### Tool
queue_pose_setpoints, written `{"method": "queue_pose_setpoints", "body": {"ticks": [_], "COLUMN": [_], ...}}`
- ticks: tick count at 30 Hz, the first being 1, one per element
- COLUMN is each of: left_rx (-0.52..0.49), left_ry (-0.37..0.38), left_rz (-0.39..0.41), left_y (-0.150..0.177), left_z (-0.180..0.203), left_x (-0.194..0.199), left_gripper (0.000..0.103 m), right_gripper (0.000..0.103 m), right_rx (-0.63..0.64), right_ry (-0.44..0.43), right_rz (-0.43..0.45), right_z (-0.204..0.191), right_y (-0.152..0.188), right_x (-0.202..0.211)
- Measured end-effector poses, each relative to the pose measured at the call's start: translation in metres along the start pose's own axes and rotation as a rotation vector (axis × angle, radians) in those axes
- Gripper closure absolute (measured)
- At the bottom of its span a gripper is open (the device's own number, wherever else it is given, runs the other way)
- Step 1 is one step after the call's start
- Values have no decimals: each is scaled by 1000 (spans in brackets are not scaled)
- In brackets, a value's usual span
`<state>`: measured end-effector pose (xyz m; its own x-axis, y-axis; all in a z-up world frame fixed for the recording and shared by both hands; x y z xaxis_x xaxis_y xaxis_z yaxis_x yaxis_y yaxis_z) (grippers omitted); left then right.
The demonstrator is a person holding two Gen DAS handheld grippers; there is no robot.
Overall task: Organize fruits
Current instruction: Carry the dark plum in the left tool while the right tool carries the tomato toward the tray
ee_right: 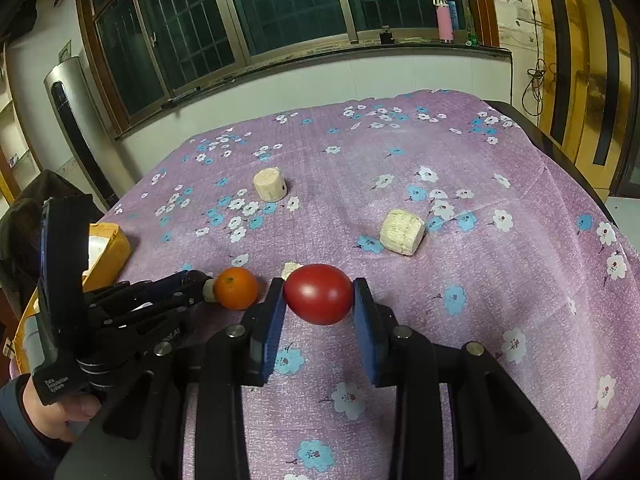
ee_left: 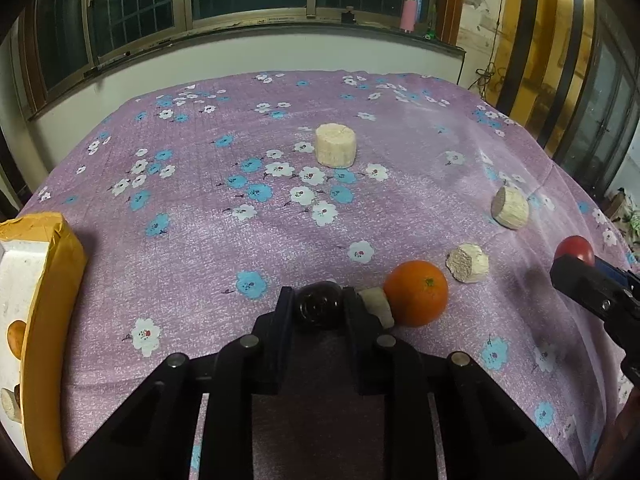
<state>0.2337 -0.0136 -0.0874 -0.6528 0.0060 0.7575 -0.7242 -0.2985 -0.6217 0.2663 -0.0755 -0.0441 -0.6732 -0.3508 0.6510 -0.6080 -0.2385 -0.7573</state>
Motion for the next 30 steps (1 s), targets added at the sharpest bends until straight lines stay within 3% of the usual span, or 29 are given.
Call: {"method": "queue_pose_setpoints", "body": {"ticks": [6, 17, 30], "left_rx": [17, 44, 28], "left_ry": [-1, -12, 31], "left_rz": [-1, 66, 94], "left_y": [9, 46, 90], "left_z": [-9, -41, -52], "left_x": [20, 106, 154], "left_gripper": [82, 82, 82], "right_gripper": [68, 68, 68], "right_rx": [3, 10, 43], "right_ry": [0, 44, 66], "right_rz": [1, -31, -32], "right_z": [0, -3, -67], "right_y": [0, 1, 56], "right_x": [0, -2, 83]}}
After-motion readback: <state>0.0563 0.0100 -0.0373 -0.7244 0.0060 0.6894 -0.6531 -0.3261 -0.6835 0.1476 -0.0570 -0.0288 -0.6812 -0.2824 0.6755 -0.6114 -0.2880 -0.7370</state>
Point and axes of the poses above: each gripper's, at about its wrist camera, not at the fingertips, and x roughly against the way its jaws point, z to its right, y to its underside, the point moved 6 cm from there along -x, roughly the way its jaws point, and after that the axes turned 14 degrees about x, right-handed, at the moved point
